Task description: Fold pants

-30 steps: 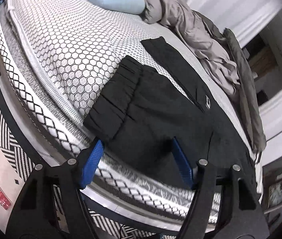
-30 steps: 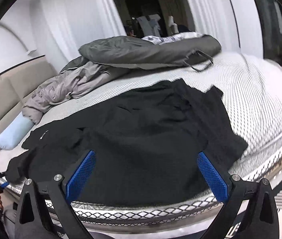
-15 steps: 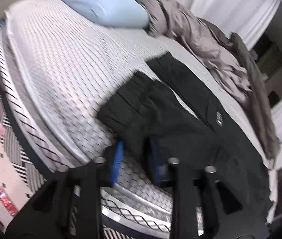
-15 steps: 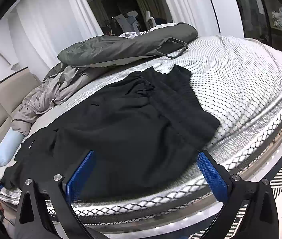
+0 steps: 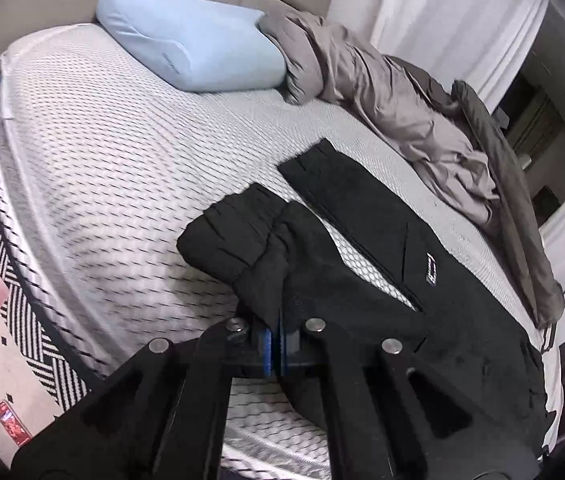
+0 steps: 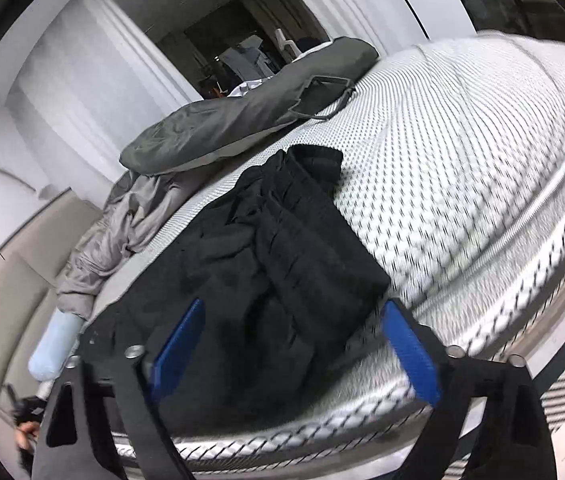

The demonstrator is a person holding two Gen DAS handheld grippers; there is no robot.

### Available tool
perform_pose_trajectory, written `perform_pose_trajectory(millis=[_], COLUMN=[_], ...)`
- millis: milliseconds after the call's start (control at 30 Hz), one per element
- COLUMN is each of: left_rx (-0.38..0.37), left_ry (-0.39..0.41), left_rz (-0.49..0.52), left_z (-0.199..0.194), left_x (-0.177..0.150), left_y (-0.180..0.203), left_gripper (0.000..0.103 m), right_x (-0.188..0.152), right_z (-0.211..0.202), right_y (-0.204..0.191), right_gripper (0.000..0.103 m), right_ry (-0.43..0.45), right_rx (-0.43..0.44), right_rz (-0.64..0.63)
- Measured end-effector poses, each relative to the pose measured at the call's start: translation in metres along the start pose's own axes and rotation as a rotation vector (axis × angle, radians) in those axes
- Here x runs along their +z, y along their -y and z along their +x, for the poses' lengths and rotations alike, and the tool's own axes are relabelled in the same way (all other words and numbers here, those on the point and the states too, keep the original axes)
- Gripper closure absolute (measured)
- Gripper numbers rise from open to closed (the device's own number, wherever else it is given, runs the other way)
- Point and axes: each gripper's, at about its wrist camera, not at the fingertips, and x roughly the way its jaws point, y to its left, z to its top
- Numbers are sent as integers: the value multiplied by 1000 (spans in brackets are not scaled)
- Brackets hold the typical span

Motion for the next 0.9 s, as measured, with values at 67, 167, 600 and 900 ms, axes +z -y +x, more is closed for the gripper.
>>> perform_pose_trajectory(millis=[67, 167, 600, 900], left_rx=[17, 15, -4, -78], left_ry=[-19, -46, -107, -27], left_rz=[-10, -12, -33, 27], left_z=[-2, -4, 5, -18], left_x=[2, 0, -3, 34], left_y=[-12, -19, -38, -14], left_gripper=[103, 103, 103, 103], right_x=[1, 4, 7, 48], right_z=[4, 16, -16, -40], right_y=[2, 11, 32, -20], right_gripper=[19, 19, 92, 92], right_ry=[-6, -12, -46, 81], right_rx=[25, 84, 30, 78], right_rz=[5, 45, 170, 88])
